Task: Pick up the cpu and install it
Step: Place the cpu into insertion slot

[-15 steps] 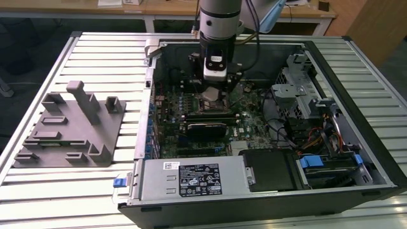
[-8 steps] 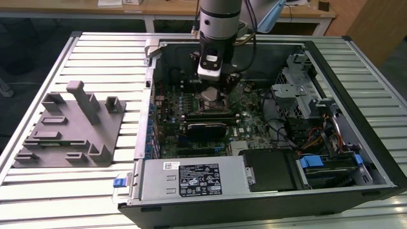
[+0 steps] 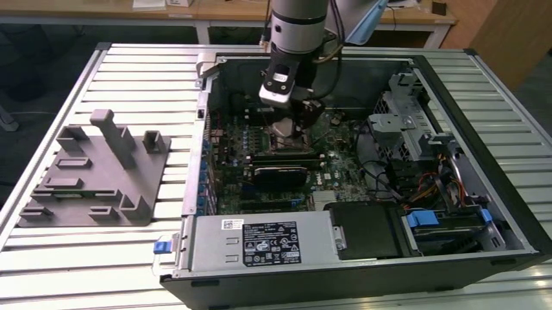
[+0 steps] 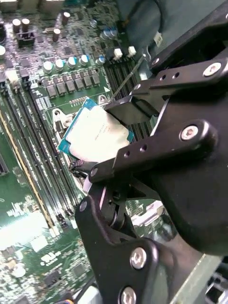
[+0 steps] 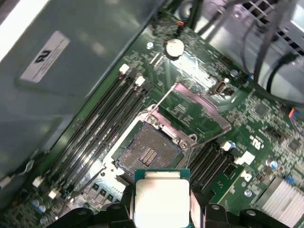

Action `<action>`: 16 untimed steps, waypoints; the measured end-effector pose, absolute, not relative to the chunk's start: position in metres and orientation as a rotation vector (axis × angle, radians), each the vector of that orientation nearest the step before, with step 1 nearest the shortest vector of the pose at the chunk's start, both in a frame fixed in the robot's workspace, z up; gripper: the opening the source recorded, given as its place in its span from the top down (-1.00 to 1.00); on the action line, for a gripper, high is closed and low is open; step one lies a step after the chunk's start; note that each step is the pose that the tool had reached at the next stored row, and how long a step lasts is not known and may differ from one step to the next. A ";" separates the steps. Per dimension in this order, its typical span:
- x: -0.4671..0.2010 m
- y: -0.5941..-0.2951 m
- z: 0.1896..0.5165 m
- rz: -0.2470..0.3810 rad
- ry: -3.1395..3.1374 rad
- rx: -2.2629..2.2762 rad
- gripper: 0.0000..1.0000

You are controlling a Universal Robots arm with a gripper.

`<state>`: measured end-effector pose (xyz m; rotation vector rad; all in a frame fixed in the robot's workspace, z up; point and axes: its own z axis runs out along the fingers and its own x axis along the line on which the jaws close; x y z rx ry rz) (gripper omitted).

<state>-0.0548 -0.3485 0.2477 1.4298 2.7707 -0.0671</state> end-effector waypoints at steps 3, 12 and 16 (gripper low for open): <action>-0.055 -0.349 0.248 -0.068 2.733 1.502 -0.08; -0.055 -0.349 0.248 -0.071 2.605 1.721 -0.08; -0.055 -0.349 0.248 -0.072 2.543 1.815 -0.08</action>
